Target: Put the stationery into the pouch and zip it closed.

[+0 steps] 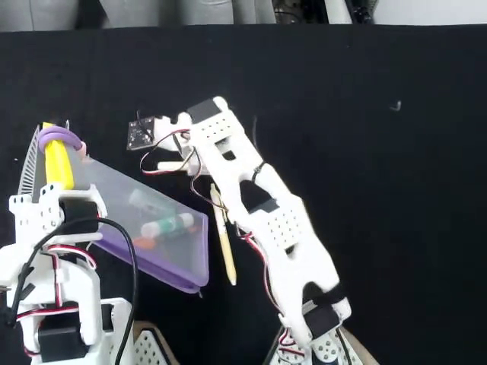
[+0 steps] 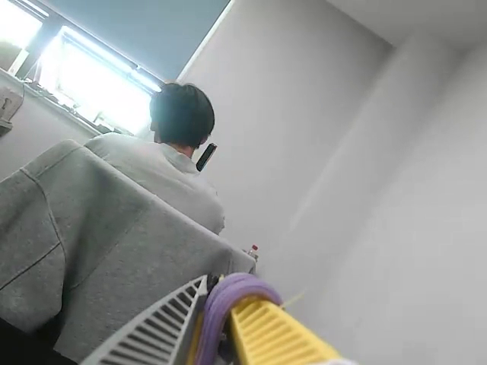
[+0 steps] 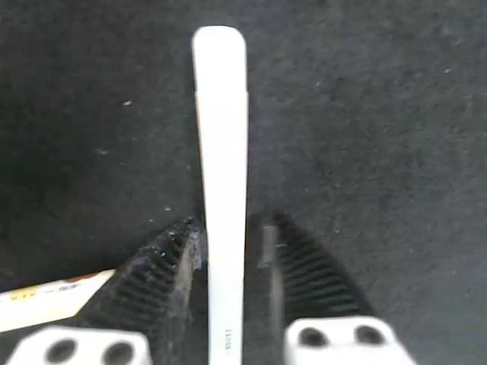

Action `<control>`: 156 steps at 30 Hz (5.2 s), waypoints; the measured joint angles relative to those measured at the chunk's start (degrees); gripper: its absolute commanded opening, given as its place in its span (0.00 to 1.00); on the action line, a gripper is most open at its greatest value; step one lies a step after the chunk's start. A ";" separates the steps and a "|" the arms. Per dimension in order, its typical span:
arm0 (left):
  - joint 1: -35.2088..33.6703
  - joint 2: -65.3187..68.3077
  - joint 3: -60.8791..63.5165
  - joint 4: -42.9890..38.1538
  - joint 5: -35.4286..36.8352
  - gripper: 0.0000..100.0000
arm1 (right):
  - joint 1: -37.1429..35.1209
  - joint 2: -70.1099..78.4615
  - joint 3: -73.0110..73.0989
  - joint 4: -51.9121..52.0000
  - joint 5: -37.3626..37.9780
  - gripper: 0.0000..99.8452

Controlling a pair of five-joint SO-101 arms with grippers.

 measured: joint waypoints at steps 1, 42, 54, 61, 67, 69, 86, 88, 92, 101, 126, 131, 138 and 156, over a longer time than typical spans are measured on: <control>0.00 0.00 0.00 0.00 0.00 0.03 | 0.00 1.23 -2.46 0.97 -1.05 0.03; 53.36 0.00 -6.33 -9.49 -33.05 0.03 | 21.80 -20.31 -46.77 9.93 -44.13 0.01; 53.98 0.44 -7.21 -9.49 -44.31 0.03 | 21.89 -23.65 -47.30 8.35 -48.00 0.01; 49.93 12.48 -12.04 -12.04 -44.66 0.03 | 25.93 -23.65 -47.30 6.68 -48.09 0.01; 37.27 21.45 -16.09 -12.13 -37.45 0.03 | 28.13 -23.65 -47.30 6.42 -48.09 0.01; 34.20 22.07 -16.09 -11.52 -30.15 0.03 | 28.22 -23.65 -47.30 6.42 -48.09 0.01; 32.09 28.13 -27.43 -0.44 -16.70 0.03 | 30.42 -23.65 -47.30 5.27 -51.34 0.01; 32.09 28.13 -27.43 -0.79 -16.70 0.03 | 31.65 -23.65 -47.30 5.01 -52.22 0.01; 26.02 27.96 -27.43 -2.29 -16.70 0.03 | 32.18 -23.65 -47.30 5.01 -52.57 0.01; 19.60 36.57 -30.68 -2.46 -16.62 0.03 | 32.18 -23.65 -47.30 4.92 -52.57 0.01; 27.08 88.18 -96.35 24.70 -16.62 0.03 | 35.52 -23.65 -47.30 3.34 -52.57 0.01; 28.22 86.42 -98.29 32.35 -16.62 0.03 | 35.52 -23.65 -47.30 3.34 -52.57 0.01; 22.24 78.42 -93.63 37.27 -16.62 0.03 | 35.52 -23.65 -47.30 3.34 -58.46 0.01; 13.80 50.11 -56.97 29.54 -16.62 0.03 | 27.69 -23.65 -47.30 6.86 -71.21 0.01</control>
